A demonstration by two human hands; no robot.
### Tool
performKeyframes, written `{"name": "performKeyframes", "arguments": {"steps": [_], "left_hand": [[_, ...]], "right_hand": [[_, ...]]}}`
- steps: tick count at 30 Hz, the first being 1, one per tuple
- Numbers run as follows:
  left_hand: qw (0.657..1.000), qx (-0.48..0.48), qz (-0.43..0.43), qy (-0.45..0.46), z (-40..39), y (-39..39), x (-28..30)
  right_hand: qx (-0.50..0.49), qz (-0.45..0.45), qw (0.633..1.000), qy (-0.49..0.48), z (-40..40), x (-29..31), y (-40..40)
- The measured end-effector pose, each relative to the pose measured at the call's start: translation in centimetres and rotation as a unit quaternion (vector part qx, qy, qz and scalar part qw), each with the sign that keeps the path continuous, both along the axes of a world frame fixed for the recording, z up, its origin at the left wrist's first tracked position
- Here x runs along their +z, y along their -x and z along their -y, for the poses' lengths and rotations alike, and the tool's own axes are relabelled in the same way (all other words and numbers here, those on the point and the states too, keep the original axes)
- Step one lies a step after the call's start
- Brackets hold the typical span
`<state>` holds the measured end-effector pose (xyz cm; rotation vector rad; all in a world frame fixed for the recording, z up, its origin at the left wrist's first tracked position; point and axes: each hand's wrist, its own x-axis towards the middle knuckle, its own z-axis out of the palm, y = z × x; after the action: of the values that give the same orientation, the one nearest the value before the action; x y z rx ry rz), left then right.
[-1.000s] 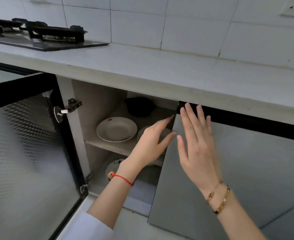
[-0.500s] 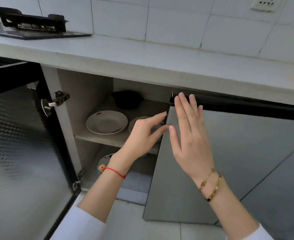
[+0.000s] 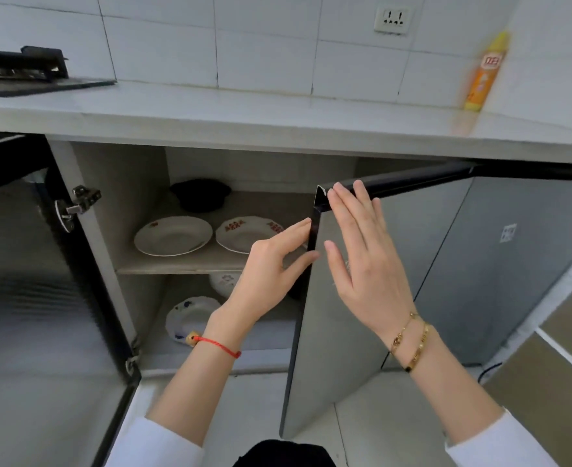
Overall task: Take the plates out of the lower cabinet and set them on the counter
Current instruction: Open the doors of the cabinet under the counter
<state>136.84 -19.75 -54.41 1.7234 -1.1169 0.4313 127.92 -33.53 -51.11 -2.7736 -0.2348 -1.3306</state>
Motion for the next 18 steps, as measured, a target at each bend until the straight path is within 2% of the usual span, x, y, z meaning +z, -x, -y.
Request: {"name": "performKeyframes", "arguments": {"steps": [12, 18], "left_hand": [[0.996, -0.046, 0.078, 0.02, 3.0, 6.3, -1.2], [0.992, -0.098, 0.067, 0.034, 5.0, 9.9, -1.5]], "right_hand": [[-0.017, 0.025, 0.999, -0.013, 2.7, -0.4, 8.4], [-0.034, 0.04, 0.997, -0.051, 3.5, -0.9, 11.9]]}}
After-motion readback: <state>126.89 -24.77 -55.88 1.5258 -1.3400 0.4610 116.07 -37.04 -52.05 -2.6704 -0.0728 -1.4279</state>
